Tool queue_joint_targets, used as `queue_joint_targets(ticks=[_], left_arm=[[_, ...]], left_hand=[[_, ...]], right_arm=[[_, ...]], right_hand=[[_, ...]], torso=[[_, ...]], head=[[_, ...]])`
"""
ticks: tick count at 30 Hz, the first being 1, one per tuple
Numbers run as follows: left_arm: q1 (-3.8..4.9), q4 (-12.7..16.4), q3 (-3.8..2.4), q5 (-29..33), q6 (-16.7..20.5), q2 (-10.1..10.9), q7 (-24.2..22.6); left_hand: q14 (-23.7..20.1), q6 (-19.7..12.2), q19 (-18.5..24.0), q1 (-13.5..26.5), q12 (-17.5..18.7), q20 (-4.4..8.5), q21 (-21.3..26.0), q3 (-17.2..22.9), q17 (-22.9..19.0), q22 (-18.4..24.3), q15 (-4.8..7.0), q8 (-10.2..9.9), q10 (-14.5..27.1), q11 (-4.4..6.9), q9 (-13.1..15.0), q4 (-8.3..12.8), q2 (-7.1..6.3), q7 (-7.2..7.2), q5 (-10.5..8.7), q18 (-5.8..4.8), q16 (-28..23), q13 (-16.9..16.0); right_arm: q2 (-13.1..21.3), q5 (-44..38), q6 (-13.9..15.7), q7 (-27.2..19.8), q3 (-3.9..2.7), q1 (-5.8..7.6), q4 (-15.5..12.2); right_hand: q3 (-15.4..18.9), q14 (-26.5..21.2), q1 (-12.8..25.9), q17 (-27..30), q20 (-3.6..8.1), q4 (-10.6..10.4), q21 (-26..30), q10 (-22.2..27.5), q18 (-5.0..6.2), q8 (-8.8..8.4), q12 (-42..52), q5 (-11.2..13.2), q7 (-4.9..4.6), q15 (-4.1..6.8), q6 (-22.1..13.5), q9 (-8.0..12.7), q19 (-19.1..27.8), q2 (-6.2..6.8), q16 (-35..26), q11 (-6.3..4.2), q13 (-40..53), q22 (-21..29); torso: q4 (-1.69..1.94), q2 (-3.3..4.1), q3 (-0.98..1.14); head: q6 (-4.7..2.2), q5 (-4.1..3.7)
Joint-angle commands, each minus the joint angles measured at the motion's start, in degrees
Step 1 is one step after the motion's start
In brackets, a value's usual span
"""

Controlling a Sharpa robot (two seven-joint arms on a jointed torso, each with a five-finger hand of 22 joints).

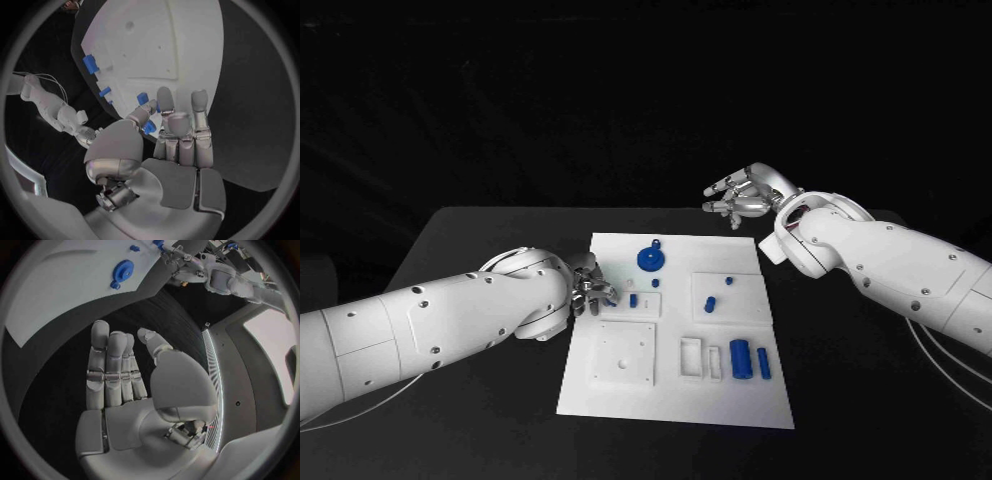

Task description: Assemble the parts on the task board

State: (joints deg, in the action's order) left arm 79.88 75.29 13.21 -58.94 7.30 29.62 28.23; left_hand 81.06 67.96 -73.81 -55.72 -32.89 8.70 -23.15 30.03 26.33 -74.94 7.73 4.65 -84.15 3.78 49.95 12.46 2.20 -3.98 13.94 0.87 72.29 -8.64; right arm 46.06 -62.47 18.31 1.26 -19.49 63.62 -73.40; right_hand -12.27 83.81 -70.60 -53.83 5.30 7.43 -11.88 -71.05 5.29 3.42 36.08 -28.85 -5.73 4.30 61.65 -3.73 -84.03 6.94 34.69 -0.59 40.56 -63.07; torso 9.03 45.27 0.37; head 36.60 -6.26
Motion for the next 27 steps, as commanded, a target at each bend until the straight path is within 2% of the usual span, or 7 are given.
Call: queue_joint_targets(ticks=[1,12,22,24,27], left_arm=[[-0.71,-0.1,0.54,-0.9,-2.9,0.2,2.7],[-0.73,0.1,0.54,-1.0,-3.9,0.2,2.8],[-0.74,0.2,0.54,-1.0,-4.8,0.1,2.7],[-0.74,0.2,0.54,-1.0,-4.9,0.0,2.7],[-0.75,0.3,0.54,-1.0,-5.2,0.0,2.8]], left_hand=[[-0.1,6.9,-0.1,-1.5,-0.7,-0.27,0.0,0.3,0.6,-1.0,-0.02,0.1,-2.6,0.46,0.1,0.2,0.97,5.45,0.04,-0.08,0.6,-0.2],[-0.1,7.3,-0.2,-1.5,-1.5,-0.36,0.0,-0.1,1.5,-1.0,-0.07,0.3,-2.6,0.52,0.6,-0.1,1.05,5.61,-0.81,-0.07,1.2,-0.3],[0.0,8.0,-0.4,-2.0,-2.7,-0.56,0.1,-1.5,4.0,-1.0,-0.14,0.5,-2.7,0.64,1.3,-1.2,1.38,5.90,-3.39,0.00,2.4,-0.5],[0.1,8.3,-0.4,-2.1,-3.0,-0.62,0.2,-1.9,4.8,-1.0,-0.15,0.5,-2.7,0.69,1.4,-1.5,1.53,6.01,-4.60,0.03,2.7,-0.6],[0.2,8.5,-0.4,-2.3,-3.3,-0.70,0.2,-2.2,5.6,-1.0,-0.18,0.5,-2.7,0.72,1.5,-1.7,1.57,6.05,-4.72,0.11,2.9,-0.6]], right_arm=[[0.0,-0.4,-0.6,-0.4,-0.03,-0.05,-0.1],[0.0,-0.4,-0.6,-0.4,-0.03,-0.05,-0.1],[0.0,-0.4,-0.6,-0.4,-0.03,-0.05,-0.1],[0.0,-0.4,-0.6,-0.4,-0.03,-0.05,-0.1],[0.0,-0.4,-0.6,-0.4,-0.03,-0.05,-0.1]], right_hand=[[0.0,0.5,0.1,0.1,0.43,-0.2,0.1,-0.1,0.04,0.16,-0.2,-0.1,-0.03,0.38,-0.2,-0.1,-1.3,0.32,0.2,-0.43,0.1,-0.1],[0.0,0.5,0.1,0.1,0.43,-0.2,0.1,-0.1,0.04,0.16,-0.2,-0.1,-0.03,0.38,-0.2,-0.1,-1.3,0.32,0.2,-0.43,0.1,-0.1],[0.0,0.5,0.2,0.1,0.42,-0.3,0.3,-0.1,0.04,0.15,-0.3,-0.2,-0.04,0.37,-0.3,-0.1,-1.4,0.35,0.2,-0.43,0.1,-0.2],[0.0,0.5,0.2,0.1,0.42,-0.3,0.3,-0.1,0.04,0.15,-0.3,-0.2,-0.04,0.37,-0.3,-0.1,-1.4,0.35,0.2,-0.43,0.1,-0.2],[0.0,0.5,0.2,0.1,0.42,-0.3,0.3,-0.1,0.04,0.15,-0.3,-0.2,-0.04,0.37,-0.3,-0.1,-1.4,0.35,0.2,-0.43,0.1,-0.2]], torso=[[0.02,0.04,0.05],[0.01,0.00,0.03],[-0.03,0.03,0.08],[-0.01,0.04,0.05],[0.01,0.04,0.05]], head=[[0.02,-0.04],[0.21,-0.06],[0.22,-0.09],[0.25,-0.10],[0.25,-0.10]])
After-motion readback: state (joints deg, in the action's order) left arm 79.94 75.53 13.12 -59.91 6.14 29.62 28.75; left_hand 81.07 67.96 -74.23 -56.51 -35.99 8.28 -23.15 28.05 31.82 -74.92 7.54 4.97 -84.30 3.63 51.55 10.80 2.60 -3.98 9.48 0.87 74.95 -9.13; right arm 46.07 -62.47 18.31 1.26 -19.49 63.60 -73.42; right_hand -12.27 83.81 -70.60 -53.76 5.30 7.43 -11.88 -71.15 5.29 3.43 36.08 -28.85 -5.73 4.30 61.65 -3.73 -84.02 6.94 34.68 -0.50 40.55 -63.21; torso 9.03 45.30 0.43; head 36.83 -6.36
